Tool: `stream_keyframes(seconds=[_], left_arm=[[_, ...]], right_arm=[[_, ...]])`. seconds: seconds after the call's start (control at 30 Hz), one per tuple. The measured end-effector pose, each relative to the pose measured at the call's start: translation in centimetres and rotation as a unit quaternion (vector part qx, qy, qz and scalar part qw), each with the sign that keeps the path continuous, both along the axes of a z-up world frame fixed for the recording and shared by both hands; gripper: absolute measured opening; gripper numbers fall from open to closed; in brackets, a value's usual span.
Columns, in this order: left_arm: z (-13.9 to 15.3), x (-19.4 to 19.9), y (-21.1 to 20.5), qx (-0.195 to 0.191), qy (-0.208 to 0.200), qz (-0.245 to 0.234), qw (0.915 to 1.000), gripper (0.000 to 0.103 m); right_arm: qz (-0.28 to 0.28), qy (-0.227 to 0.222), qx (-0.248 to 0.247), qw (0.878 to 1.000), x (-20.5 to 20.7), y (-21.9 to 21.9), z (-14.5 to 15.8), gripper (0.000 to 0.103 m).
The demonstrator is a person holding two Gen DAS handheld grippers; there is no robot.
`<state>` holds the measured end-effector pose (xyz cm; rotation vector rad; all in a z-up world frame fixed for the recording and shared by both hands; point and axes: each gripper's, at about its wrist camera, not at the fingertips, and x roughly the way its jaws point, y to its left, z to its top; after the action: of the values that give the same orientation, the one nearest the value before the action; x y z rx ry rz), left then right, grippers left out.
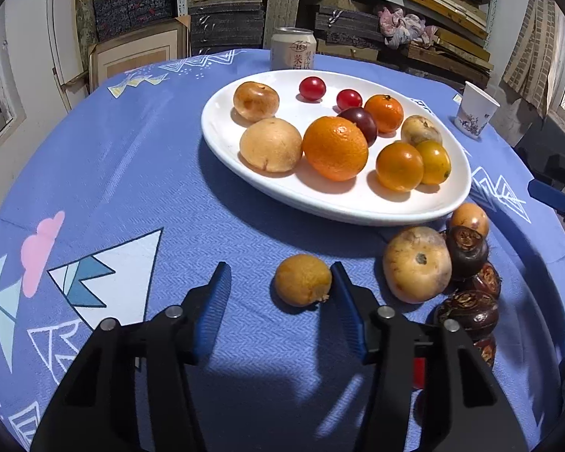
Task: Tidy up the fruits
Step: 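Grasp a small tan fruit with the left tool while the right tool grasps a yellow-orange fruit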
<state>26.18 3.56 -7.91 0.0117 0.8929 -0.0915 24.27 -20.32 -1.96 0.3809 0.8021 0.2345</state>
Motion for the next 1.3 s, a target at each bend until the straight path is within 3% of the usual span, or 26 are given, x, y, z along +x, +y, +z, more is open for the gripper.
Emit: stream_keyframes(seconds=[0.13,0.2,0.37,0.8,1.0,1.2,1.3], left_arm=[[0.0,0.7,2.2,0.003,0.001,0.036,0.9993,0.05],[0.0,0.9,3.4,-0.004,0.003,0.054,0.9985,0.036],[0.0,0.6,3.4,0.001,0.001,0.048,0.9988,0.029],[0.4,-1.1,3.7,-0.01,-0.013,0.044,0.9989,0.029],[0.4,-1.1,3.2,-0.003,-0.012,0.036,0.9993,0.029],[0.4,-1.1,3.1,-0.002,-0.01,0.033,0.9994,0.029],[0.4,-0.9,3.0,0.0,-0.009,0.032,0.9995,0.029]], right_arm=[[0.007,0.002,-0.004,1.0,0.0,0.3,-0.1,0.087],[0.012,0.004,-0.008,1.0,-0.1,0.6,-0.2,0.087],[0.037,0.003,-0.033,0.999,-0.5,1.9,-0.2,0.087],[0.09,0.006,-0.096,0.991,-2.1,4.3,-1.5,0.086],[0.107,0.011,-0.137,0.985,-2.6,5.5,-2.4,0.07],[0.075,0.018,-0.177,0.981,-1.7,4.5,-3.2,0.066],[0.062,0.029,-0.151,0.986,-1.3,3.2,-3.4,0.066]])
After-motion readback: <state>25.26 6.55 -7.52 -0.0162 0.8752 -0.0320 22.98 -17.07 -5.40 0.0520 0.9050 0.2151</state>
